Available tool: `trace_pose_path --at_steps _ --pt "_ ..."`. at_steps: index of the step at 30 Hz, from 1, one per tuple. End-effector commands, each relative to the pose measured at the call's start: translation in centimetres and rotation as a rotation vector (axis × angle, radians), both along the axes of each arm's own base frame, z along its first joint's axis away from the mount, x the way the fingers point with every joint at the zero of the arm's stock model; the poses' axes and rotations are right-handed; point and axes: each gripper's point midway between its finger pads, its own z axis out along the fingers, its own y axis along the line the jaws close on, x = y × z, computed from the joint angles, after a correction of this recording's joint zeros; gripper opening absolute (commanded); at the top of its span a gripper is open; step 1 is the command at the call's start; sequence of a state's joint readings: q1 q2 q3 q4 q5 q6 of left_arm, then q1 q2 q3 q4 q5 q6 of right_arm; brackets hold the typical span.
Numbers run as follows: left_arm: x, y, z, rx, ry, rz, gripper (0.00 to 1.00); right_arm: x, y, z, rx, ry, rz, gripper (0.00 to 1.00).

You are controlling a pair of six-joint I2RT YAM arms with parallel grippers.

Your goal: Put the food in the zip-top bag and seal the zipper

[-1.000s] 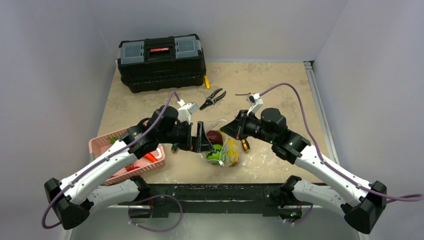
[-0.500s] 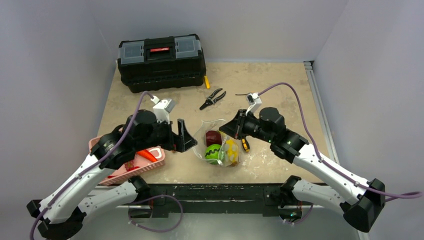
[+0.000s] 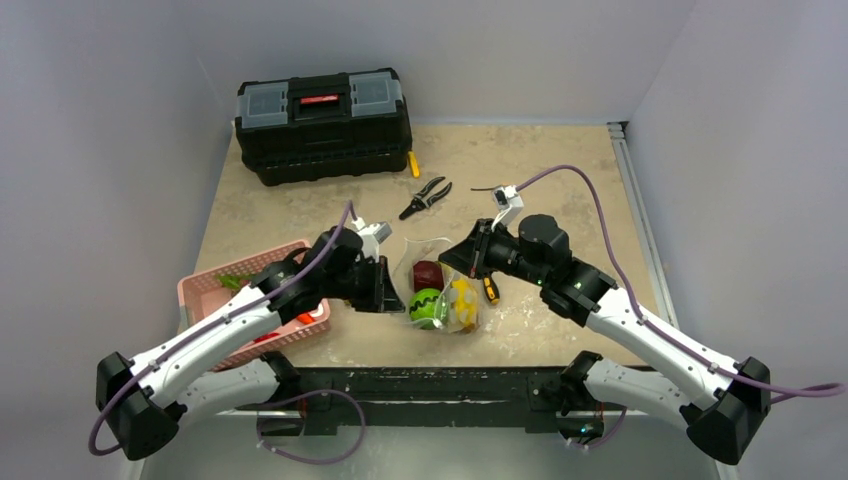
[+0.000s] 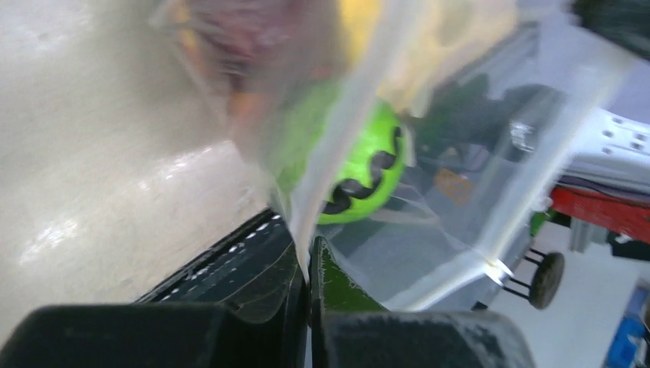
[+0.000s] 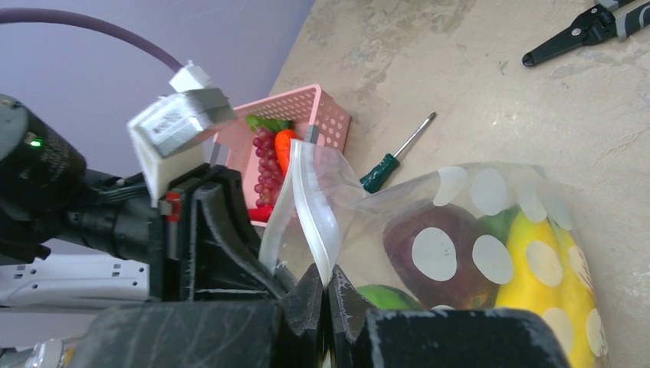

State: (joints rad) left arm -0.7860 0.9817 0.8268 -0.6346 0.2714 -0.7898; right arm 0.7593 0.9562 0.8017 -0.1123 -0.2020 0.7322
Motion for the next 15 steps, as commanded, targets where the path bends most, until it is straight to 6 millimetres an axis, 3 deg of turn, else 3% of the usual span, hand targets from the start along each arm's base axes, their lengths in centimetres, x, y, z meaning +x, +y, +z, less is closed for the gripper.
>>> trace_pose_path --at_steps 1,4,6,11,15 --pt "-0.6 -3.1 10.1 -0.333 -0.166 -0.119 0.00 0.3 -0.1 2.5 0.022 -0.076 -0.008 0.00" --pt "-1.3 -3.2 14.3 -0.423 -0.225 -0.149 0.00 0.7 -0.7 2.5 -0.018 -0.090 -0.029 0.00" --pt "-1.5 -3.1 15.0 -0.426 -0.222 -0.154 0.00 0.9 -1.0 2.7 -0.036 -0.102 -0.042 0.00" --pt "-1.0 -3.4 10.8 -0.355 -0.132 -0.124 0.00 1.2 -1.0 3.5 -0.025 -0.125 -0.054 0.00" --pt "-0.8 -3.2 7.7 -0.320 -0.088 -0.089 0.00 1.2 -0.9 1.8 -0.037 -0.097 -0.052 0.00"
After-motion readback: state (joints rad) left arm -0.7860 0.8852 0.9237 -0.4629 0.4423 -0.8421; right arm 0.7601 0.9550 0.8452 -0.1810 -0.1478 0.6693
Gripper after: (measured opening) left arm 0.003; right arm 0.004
